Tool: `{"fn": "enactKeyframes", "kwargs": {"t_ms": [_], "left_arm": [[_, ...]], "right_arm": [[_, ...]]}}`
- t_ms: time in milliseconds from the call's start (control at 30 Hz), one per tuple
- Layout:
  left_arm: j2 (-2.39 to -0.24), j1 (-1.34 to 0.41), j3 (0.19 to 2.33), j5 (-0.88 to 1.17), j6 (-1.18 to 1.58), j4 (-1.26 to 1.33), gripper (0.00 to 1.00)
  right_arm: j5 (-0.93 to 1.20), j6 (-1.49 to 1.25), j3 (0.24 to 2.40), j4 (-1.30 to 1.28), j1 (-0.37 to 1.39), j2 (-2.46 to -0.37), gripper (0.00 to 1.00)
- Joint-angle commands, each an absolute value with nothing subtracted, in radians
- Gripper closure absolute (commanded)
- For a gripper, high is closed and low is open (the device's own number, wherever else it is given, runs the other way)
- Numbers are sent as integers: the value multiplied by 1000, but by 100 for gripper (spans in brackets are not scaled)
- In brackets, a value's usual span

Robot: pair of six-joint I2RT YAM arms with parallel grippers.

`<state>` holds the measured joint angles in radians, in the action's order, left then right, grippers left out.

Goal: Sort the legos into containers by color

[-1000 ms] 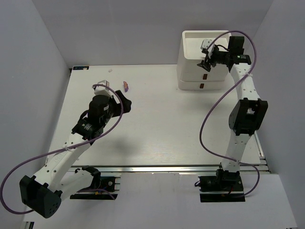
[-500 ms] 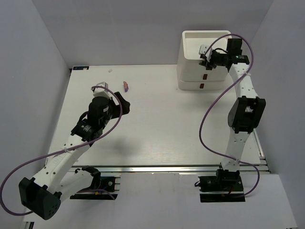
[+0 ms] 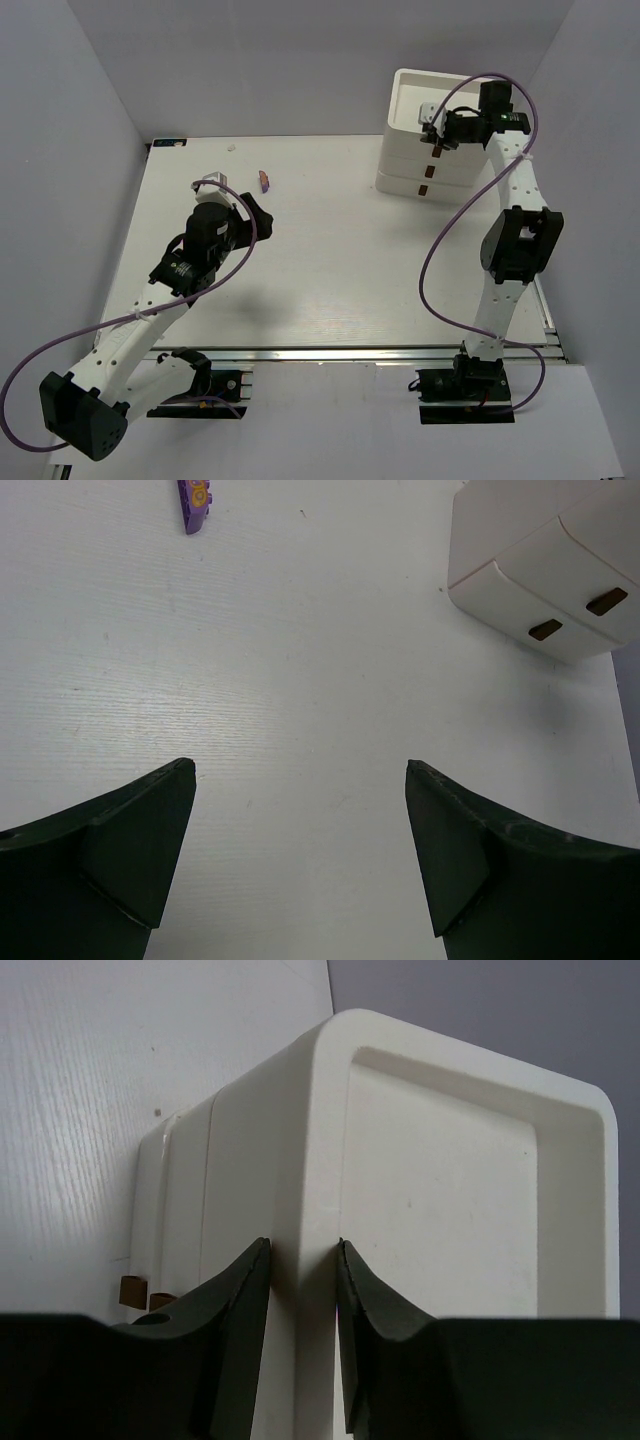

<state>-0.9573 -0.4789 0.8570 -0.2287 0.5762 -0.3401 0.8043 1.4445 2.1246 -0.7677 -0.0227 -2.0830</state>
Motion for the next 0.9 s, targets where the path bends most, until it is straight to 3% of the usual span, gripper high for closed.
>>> {"fn": "enactKeyframes", "kwargs": {"t_ms": [0,433,467,533,600,700,767,867], "left_arm": [[-931,-476,845,-239,578,-341,4],[-931,-476,838,-226,578,-333,5],[-933,-476,839,-221,580,-331,4],[-937,-476,838,-218,580,-328,4],[-937,-476,838,-216,581,-327,5],[-934,-476,836,-219,581,-321,5],[-937,-476,836,-221,581,-319,4],[-942,-476,838,-221,580,-318,4]], "right_arm": [[824,1479,2117,-969,-32,-2048,80],[900,1710,2178,-1224,-55,-2057,73],[903,1671,2155,-1198,-57,-2051,71],[907,1561,2103,-1079,-57,-1999,48],[905,1327,1976,-806,-58,-1945,35],[899,1110,1835,-463,-60,-1839,28],[907,958,1816,-369,-60,-1795,26],[933,778,1812,-247,-60,-1747,16]]}}
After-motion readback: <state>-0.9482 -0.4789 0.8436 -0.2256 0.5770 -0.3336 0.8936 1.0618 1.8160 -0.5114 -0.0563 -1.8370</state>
